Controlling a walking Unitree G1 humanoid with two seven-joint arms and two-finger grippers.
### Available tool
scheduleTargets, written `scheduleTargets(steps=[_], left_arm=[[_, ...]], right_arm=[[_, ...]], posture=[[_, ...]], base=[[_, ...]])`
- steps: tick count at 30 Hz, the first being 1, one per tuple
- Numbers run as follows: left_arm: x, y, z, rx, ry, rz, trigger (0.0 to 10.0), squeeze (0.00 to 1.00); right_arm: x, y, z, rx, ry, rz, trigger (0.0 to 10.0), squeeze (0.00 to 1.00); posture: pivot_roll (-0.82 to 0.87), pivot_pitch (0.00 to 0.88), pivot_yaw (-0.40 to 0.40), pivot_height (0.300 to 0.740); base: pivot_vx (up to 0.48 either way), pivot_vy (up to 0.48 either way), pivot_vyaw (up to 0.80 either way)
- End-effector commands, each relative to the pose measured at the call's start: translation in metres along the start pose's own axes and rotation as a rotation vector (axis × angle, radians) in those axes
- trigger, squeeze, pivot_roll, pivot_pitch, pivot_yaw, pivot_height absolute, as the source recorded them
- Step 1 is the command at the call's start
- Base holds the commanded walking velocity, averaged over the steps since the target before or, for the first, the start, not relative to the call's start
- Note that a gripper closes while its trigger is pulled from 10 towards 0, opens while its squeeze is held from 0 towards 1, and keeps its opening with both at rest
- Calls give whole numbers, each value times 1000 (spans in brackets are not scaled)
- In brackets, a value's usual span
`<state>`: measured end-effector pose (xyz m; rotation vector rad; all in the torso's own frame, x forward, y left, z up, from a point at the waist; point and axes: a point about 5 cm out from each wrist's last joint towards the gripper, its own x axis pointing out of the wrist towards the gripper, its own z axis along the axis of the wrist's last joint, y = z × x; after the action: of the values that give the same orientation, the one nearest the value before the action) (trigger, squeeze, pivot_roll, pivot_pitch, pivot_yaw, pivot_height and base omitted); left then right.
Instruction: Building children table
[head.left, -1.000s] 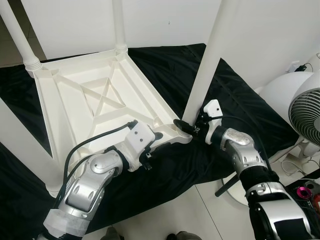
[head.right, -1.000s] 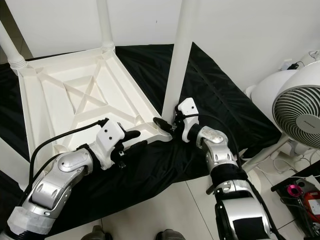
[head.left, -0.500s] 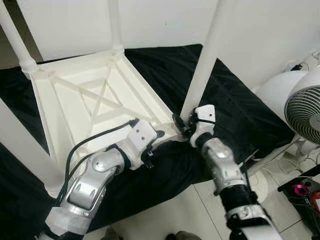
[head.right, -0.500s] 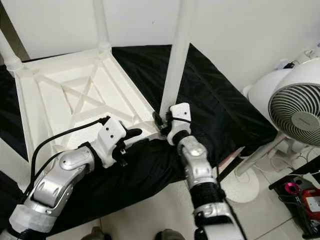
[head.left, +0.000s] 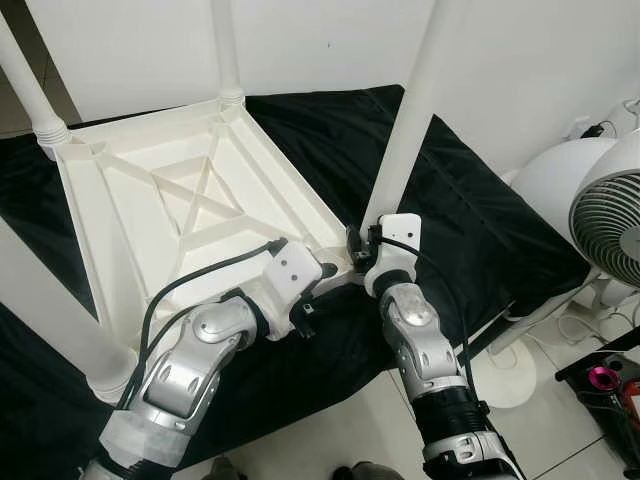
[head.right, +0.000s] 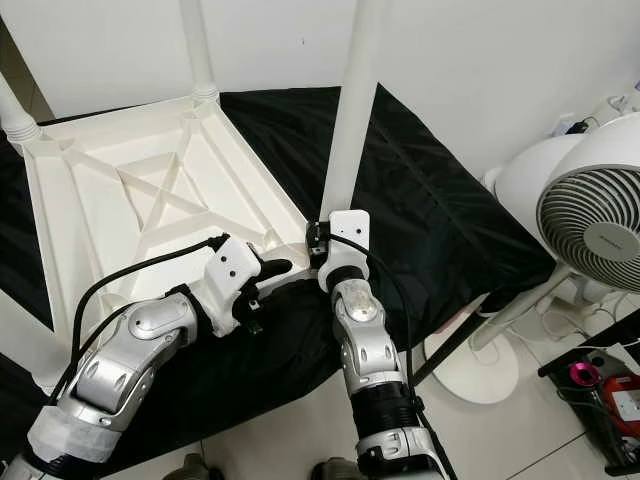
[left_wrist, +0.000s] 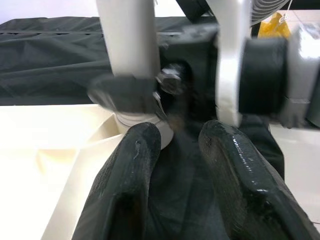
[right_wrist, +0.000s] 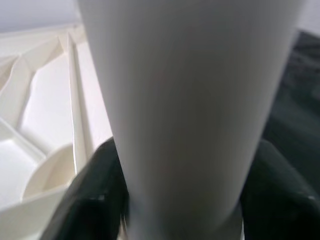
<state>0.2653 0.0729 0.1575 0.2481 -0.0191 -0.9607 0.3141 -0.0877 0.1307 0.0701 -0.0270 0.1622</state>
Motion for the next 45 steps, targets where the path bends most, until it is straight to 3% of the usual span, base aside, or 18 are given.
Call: scheduleTargets(steps=[1, 5, 6, 7, 8, 12, 18, 26, 36, 45], left_arm=[[1, 0, -1, 11, 8, -14, 10000, 0], [2, 0, 0, 15, 5, -19, 10000, 0], [3, 1, 0, 21, 4, -15, 10000, 0], [3, 1, 0, 21, 4, -15, 10000, 0], [4, 2, 1, 27, 0, -6, 10000, 0], [6, 1, 2, 26, -8, 1, 10000, 0], [6, -4, 4, 25, -14, -43, 10000, 0], [4, 1, 4, 31, -5, -43, 10000, 0], [2, -3, 2, 27, 5, -57, 10000, 0], [2, 9, 8, 47, 5, -37, 10000, 0]], right_arm=[[-3, 0, 1, 20, 1, 10, 10000, 1000], [-10, -4, 6, 9, -22, 85, 10000, 1000], [-11, -8, 8, 12, -32, 104, 10000, 451], [-11, -8, 8, 12, -32, 104, 10000, 451], [-12, -15, 10, 7, -42, 133, 10000, 0], [-14, -20, 12, -8, -48, 175, 10000, 0], [-13, -16, 15, -63, -45, 270, 10000, 0], [-18, -17, 15, -61, -44, 267, 10000, 0], [-20, -22, 15, -72, -39, 264, 10000, 0], [-20, -24, 22, -119, -49, 358, 10000, 0]], posture=[[-136, 39, 2, 740], [-144, 43, 1, 740], [-149, 48, -2, 740], [-149, 48, -2, 740], [-163, 53, -10, 740], [-192, 57, -29, 740], [-270, 99, 29, 740], [-275, 109, 40, 740], [-268, 117, 39, 740], [-195, 96, 48, 740]], base=[[0, 0, 0], [0, 0, 0], [0, 0, 0], [0, 0, 0], [0, 0, 0], [0, 0, 0], [0, 0, 0], [0, 0, 0], [0, 0, 0], [0, 0, 0]])
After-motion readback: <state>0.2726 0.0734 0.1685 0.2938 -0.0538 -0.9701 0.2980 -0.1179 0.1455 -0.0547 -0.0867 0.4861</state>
